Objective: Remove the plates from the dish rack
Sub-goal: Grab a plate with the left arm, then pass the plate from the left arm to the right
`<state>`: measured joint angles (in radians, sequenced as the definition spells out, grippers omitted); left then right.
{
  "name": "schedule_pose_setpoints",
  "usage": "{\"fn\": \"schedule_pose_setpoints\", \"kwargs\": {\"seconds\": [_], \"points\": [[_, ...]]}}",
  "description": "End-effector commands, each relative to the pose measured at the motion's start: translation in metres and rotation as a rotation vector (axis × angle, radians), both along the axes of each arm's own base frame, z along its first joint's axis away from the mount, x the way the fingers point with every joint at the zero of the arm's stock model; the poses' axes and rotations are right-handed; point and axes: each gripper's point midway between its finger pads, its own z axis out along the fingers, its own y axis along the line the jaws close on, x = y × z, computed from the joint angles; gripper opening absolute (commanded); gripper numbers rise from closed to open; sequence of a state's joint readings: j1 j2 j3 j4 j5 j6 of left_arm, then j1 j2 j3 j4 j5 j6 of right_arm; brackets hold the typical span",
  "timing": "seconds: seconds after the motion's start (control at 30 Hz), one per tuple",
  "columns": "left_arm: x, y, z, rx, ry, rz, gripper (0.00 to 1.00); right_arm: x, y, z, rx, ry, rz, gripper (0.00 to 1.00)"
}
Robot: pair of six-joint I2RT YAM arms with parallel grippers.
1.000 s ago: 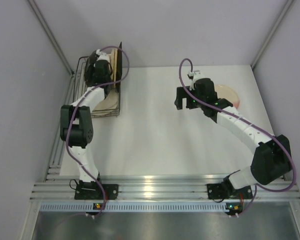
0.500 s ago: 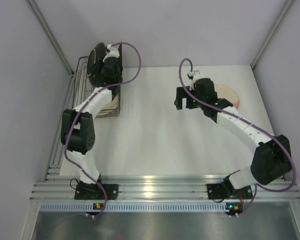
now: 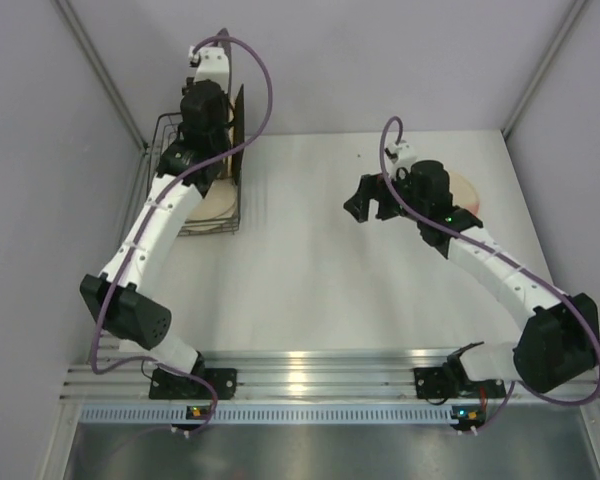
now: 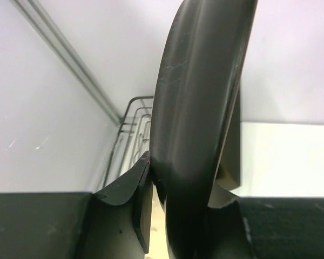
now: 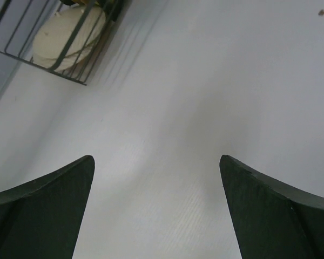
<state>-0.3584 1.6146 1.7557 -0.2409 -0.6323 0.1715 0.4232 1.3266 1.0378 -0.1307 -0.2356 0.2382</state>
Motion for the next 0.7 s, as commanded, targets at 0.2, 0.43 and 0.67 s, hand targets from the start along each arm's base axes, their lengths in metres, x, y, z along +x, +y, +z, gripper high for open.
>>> {"fn": "schedule_pose_setpoints", "kwargs": {"seconds": [0.2, 0.43, 0.67], "points": [[-0.034, -0.087, 0.093, -0.455, -0.163, -0.478, 0.00, -0.004, -0.010, 0.074, 0.380, -0.128, 0.128, 1.00], [-0.031, -0.153, 0.076, -0.737, -0.024, -0.842, 0.00, -0.017, -0.044, 0.089, 0.631, -0.106, 0.189, 1.00], [-0.035, -0.202, 0.046, -0.977, 0.139, -1.082, 0.00, -0.024, -0.049, 0.095, 0.755, -0.096, 0.248, 1.00]]}}
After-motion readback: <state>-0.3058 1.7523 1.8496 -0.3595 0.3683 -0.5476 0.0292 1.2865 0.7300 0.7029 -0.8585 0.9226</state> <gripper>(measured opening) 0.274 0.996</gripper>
